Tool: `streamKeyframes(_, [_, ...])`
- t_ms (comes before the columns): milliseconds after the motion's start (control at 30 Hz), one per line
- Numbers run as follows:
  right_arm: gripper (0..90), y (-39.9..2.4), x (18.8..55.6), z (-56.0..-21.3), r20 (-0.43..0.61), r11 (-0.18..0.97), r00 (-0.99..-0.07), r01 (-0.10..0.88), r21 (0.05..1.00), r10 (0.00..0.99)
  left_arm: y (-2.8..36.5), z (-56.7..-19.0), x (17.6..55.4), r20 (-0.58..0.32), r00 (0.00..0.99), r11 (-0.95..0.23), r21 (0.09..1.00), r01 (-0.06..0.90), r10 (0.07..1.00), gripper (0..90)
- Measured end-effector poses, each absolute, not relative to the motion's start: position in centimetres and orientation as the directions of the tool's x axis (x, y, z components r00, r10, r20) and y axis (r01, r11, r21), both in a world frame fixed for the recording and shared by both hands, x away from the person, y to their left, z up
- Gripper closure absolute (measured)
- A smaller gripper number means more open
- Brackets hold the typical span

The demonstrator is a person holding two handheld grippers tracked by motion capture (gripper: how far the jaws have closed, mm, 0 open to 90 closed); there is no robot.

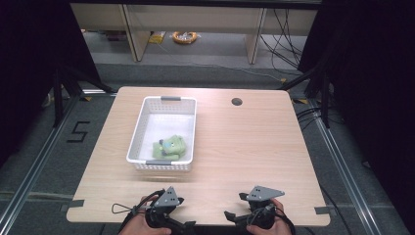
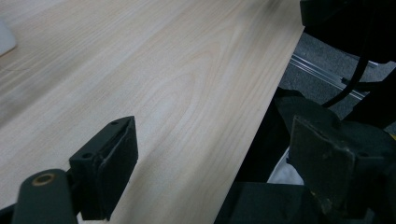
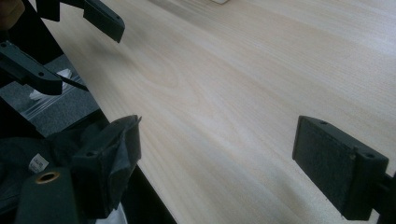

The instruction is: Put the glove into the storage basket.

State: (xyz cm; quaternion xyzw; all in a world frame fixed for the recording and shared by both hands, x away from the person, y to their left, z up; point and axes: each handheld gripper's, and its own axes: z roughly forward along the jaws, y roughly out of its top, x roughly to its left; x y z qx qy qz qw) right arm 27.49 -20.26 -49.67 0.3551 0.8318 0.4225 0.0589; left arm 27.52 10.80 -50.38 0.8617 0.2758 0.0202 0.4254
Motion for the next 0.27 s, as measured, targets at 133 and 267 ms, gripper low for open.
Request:
streamKeyframes(133, [16.1, -20.29, 27.54, -49.77, 0.207, 0.388, -0.742, 0.542, 0.746, 0.638, 10.73, -50.5, 27.53, -0.208, 0.844, -0.48, 0.744, 0.464, 0.494, 15.5])
streamKeyframes(267, [16.1, -20.48, 27.64, -49.78, 0.215, 0.382, -0.736, 0.55, 0.742, 0.642, 10.85, -50.58, 27.84, -0.199, 0.842, -0.488, 0.739, 0.465, 0.501, 15.5])
